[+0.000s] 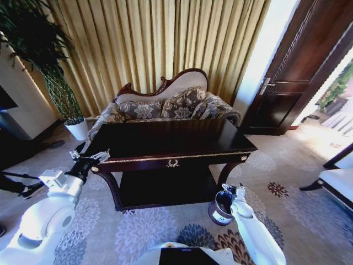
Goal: Move to the front of the table and place the trash on the table into the trash bin.
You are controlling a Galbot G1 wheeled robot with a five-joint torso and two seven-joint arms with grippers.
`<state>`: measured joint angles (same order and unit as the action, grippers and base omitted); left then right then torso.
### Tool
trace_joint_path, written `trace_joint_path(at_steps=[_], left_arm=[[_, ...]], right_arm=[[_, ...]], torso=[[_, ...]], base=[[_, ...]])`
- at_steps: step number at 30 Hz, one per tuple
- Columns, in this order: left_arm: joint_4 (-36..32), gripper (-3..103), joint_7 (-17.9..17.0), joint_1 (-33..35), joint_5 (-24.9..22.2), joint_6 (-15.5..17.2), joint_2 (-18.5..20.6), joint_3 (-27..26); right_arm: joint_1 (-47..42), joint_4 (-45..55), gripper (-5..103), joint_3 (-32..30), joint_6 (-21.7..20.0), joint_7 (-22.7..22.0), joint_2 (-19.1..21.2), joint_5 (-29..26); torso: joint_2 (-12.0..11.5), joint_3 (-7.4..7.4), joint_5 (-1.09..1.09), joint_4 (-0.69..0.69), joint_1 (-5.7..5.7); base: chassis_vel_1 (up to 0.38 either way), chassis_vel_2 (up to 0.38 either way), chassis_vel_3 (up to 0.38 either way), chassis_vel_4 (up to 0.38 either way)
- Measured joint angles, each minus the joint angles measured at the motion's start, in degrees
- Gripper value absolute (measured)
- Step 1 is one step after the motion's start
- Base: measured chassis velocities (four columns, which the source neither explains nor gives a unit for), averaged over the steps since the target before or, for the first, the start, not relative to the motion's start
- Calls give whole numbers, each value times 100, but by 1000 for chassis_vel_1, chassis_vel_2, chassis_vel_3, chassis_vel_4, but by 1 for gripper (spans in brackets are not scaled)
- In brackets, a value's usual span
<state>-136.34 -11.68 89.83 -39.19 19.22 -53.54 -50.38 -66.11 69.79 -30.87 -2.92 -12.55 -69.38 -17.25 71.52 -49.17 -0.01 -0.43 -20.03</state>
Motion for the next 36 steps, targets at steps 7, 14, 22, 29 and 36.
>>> trace_joint_path(at_steps=[7, 14, 22, 29, 36], left_arm=[[51, 100, 37, 19, -5, -29, -1, -15], [104, 100, 51, -36, -11, -36, 9, -22], [149, 100, 57, -108, -15, -38, -53, -12], [208, 100, 104, -136, -87, -39, -97, -126], [265, 100, 260, -112, -110, -80, -148, -295]], right_arm=[[-25, 11, 100, -23, -54, -1, -20, -5], [-94, 178, 100, -30, -124, 22, -5, -163], [-712, 2187, 100, -184, -173, 483, 422, -1204], [-1389, 4093, 100, -255, -306, 509, 687, -1255], [-1785, 5816, 100, -48, -838, 520, 902, -1278]], torso=[[0, 0, 0, 0, 0], [0, 0, 3, 0, 0], [0, 0, -1, 0, 0], [0, 0, 0, -1, 0], [0, 0, -1, 2, 0]], base=[[0, 0, 0, 0], [0, 0, 0, 0], [0, 0, 0, 0], [0, 0, 0, 0], [0, 0, 0, 0]])
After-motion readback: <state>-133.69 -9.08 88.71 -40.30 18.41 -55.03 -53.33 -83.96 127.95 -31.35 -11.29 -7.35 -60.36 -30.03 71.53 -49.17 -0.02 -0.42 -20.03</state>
